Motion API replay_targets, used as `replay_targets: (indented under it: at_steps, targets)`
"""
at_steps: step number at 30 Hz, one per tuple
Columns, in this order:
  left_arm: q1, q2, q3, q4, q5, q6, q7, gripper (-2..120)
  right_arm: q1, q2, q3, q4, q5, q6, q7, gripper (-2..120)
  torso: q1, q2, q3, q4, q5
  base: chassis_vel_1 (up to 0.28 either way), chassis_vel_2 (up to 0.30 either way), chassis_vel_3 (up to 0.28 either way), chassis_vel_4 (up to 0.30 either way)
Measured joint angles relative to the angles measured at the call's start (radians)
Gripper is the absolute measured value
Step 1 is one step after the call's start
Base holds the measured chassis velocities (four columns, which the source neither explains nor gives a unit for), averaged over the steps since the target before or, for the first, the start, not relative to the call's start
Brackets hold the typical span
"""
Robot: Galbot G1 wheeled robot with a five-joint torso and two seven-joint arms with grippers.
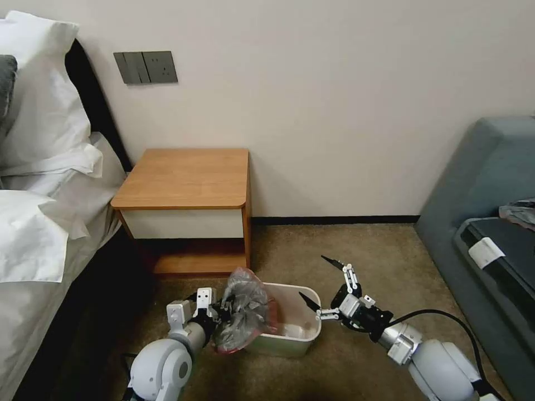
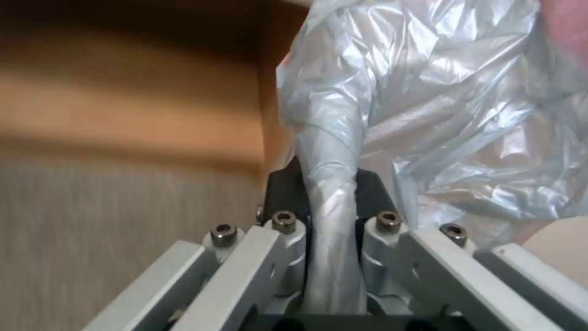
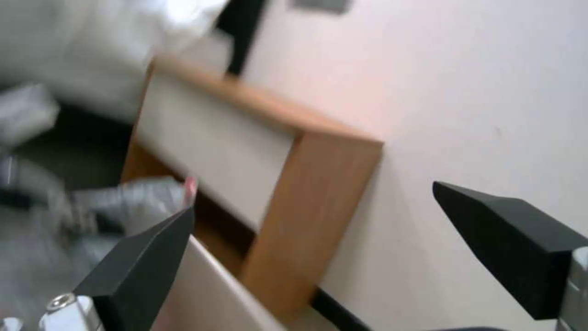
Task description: Pick up the garbage bag from the table and place it over the trash can.
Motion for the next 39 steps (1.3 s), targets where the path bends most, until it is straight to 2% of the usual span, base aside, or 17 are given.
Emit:
replay_targets:
  at_steps: [2,3,6,7,9,10,11,13,14,16,23,30,33,39]
  targets:
    - [0.015,0.008,-0.009,-0.005,0.02,-0.123,0.028,5,0.026,-0.004,-0.091,0.047,0.126,-0.106,0.111,100,0.0,0.0,0.0,0.0001,0.0001,0.0,0.0,0.0,0.0]
    - [0.015,0.008,-0.009,-0.005,0.02,-0.123,0.028,5,0.026,-0.004,-0.091,0.047,0.126,-0.106,0.111,100,0.0,0.0,0.0,0.0001,0.0001,0.0,0.0,0.0,0.0]
    - [0.026,0.011,-0.029,-0.008,0.051,-0.252,0.057,5,0.103,-0.023,-0.194,0.071,0.239,-0.211,0.129,100,0.0,0.0,0.0,0.0,0.0003,0.0,0.0,0.0,0.0]
    - [0.026,0.011,-0.029,-0.008,0.051,-0.252,0.057,5,0.103,-0.023,-0.194,0.071,0.239,-0.211,0.129,100,0.0,0.0,0.0,0.0,0.0003,0.0,0.0,0.0,0.0]
    - [0.031,0.011,-0.035,-0.013,0.051,-0.296,0.065,5,0.173,-0.031,-0.264,0.084,0.324,-0.298,0.137,100,0.0,0.0,0.0,0.0002,0.0,0.0,0.0,0.0,0.0]
    - [0.031,0.011,-0.035,-0.013,0.051,-0.296,0.065,5,0.173,-0.031,-0.264,0.084,0.324,-0.298,0.137,100,0.0,0.0,0.0,0.0002,0.0,0.0,0.0,0.0,0.0]
    - [0.033,0.009,-0.037,-0.016,0.051,-0.313,0.068,5,0.212,-0.03,-0.309,0.092,0.392,-0.352,0.156,100,0.0,0.0,0.0,0.0002,0.0001,0.0,0.0,0.0,0.0]
    - [0.034,0.006,-0.037,-0.017,0.051,-0.325,0.071,5,0.27,-0.018,-0.378,0.104,0.497,-0.427,0.19,100,0.0,0.0,0.0,0.0002,0.0,0.0,0.0,0.0,0.0]
    - [0.034,0.006,-0.037,-0.017,0.051,-0.325,0.071,5,0.27,-0.018,-0.378,0.104,0.497,-0.427,0.19,100,0.0,0.0,0.0,0.0002,0.0,0.0,0.0,0.0,0.0]
    - [0.034,0.001,-0.036,-0.017,0.051,-0.33,0.073,5,0.309,0.014,-0.435,0.099,0.543,-0.487,0.234,100,0.0,0.0,0.0,0.0002,0.0,0.0,0.0,0.0,0.0]
    - [0.034,0.002,-0.033,-0.019,0.05,-0.331,0.087,5,0.346,0.044,-0.455,0.018,0.476,-0.5,0.246,100,0.0,0.0,0.0,0.0,0.0002,0.0,0.0,0.0,0.0]
    - [0.039,0.001,-0.033,-0.017,0.049,-0.335,0.098,5,0.379,0.066,-0.452,-0.04,0.469,-0.493,0.244,100,0.0,0.0,0.0,0.0001,0.0001,0.0,0.0,0.0,0.0]
    - [0.04,0.001,-0.034,-0.017,0.049,-0.336,0.1,5,0.384,0.074,-0.453,-0.066,0.463,-0.489,0.244,95,0.0,0.0,0.0,0.0001,0.0002,0.0,0.0,0.0,0.0]
    - [0.041,0.001,-0.035,-0.018,0.047,-0.336,0.108,5,0.379,0.086,-0.458,-0.09,0.442,-0.471,0.24,70,0.0,0.0,0.0,0.0001,0.0002,0.0,0.0,0.0,0.0]
